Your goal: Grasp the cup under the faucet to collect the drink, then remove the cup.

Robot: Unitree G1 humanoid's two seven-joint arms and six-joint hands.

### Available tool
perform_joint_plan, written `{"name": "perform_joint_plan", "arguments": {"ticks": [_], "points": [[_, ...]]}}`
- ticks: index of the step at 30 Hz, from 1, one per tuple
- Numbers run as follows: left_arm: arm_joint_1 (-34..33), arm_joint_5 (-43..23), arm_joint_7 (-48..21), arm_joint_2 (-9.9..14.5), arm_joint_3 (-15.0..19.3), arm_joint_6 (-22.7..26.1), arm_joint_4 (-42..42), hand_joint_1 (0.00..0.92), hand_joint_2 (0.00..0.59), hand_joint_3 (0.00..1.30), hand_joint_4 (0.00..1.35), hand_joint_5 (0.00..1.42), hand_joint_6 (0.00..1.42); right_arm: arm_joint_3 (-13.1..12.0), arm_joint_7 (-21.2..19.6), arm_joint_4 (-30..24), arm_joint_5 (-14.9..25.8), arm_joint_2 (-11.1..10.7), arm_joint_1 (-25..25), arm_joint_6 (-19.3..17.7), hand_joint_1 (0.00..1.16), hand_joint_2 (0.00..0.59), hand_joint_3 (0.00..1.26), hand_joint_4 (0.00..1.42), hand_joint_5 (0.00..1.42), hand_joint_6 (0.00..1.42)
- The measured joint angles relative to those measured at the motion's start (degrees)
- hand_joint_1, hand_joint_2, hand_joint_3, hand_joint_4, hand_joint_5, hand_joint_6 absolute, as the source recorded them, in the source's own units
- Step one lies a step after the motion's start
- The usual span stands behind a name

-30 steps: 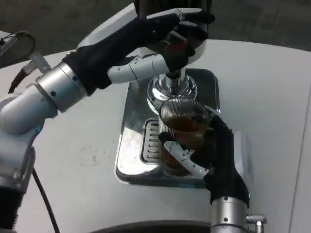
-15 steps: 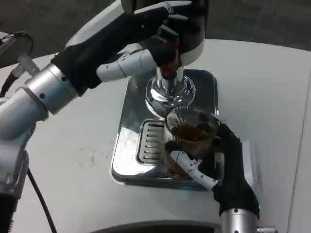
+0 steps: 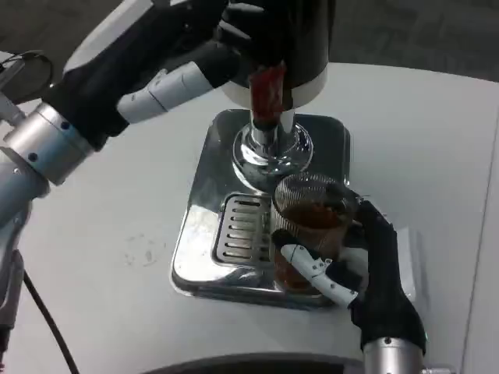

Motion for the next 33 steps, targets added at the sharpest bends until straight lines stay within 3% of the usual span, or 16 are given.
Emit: {"name": "perform_joint_plan", "arguments": {"ticks": [4, 11, 20, 26, 33], "points": [[-0.19, -0.09, 0.35, 0.06, -0.38, 0.00, 0.36, 0.000, 0.054, 0.24, 0.27, 0.42, 0.34, -0.02, 0.37, -0.01, -0.33, 0.00, 0.00, 0.00, 0.72, 0.265, 0.60, 0.67, 0.66, 0.42], [-3.02, -0.13, 2.33, -2.48, -1.54, 0.02, 2.11, 0.000, 0.058, 0.23, 0.26, 0.40, 0.34, -0.91, 0.57, -1.33, -0.86, 0.00, 0.90, 0.00, 0.72, 0.266, 0.60, 0.67, 0.66, 0.42], [-1.50, -1.52, 4.86, -3.62, 0.11, 0.45, -0.80, 0.000, 0.064, 0.26, 0.27, 0.40, 0.36, -1.39, 1.91, -3.49, -0.95, -0.01, 1.90, 0.00, 0.71, 0.262, 0.60, 0.67, 0.68, 0.42], [5.23, -3.87, 5.15, -2.55, 3.20, 2.07, -6.20, 0.000, 0.067, 0.27, 0.28, 0.41, 0.36, -1.47, 2.26, -5.66, -1.39, -0.09, 3.52, 0.00, 0.71, 0.263, 0.61, 0.67, 0.68, 0.42], [16.57, -5.51, 5.76, -0.97, 7.60, 3.18, -14.59, 0.000, 0.078, 0.27, 0.24, 0.27, 0.31, -1.81, 3.54, -7.62, -1.48, -0.20, 5.73, 0.00, 0.72, 0.266, 0.62, 0.68, 0.69, 0.42]]}}
